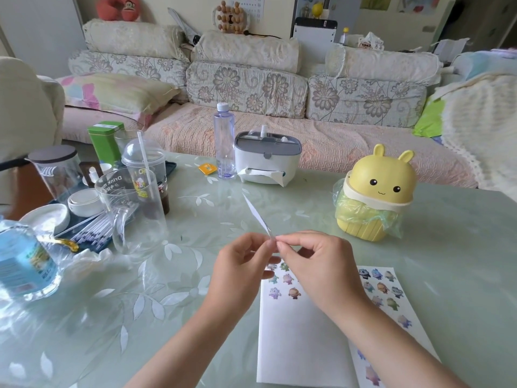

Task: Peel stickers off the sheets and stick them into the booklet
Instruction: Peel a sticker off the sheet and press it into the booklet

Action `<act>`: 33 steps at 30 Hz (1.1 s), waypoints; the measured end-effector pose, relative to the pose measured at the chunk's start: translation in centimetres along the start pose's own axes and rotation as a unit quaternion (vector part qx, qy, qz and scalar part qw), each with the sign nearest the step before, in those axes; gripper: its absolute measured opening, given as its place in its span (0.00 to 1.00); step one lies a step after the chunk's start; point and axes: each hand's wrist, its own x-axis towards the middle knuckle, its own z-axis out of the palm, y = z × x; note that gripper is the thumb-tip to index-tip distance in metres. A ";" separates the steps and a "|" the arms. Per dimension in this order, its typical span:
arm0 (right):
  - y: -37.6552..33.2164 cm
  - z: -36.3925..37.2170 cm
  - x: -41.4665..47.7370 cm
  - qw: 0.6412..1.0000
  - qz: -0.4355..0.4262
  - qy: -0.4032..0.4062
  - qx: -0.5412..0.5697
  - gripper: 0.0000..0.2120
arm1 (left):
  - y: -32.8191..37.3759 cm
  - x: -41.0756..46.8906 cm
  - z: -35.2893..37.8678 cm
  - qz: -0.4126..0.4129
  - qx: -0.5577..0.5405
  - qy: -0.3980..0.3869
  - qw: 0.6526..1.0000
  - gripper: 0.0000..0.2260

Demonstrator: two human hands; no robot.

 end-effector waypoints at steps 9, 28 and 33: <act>-0.7 -0.2 0.4 0.978 0.146 -0.061 0.133 0.07 | -0.8 0.0 -0.1 0.031 0.058 0.019 0.998 0.06; 0.9 0.5 0.0 0.978 -0.142 -0.034 -0.150 0.02 | -1.0 0.4 -0.5 0.034 0.102 0.019 0.994 0.07; 0.6 0.3 0.6 0.996 -0.002 -0.077 0.044 0.03 | -1.3 0.7 -1.3 0.101 0.163 -0.016 0.981 0.07</act>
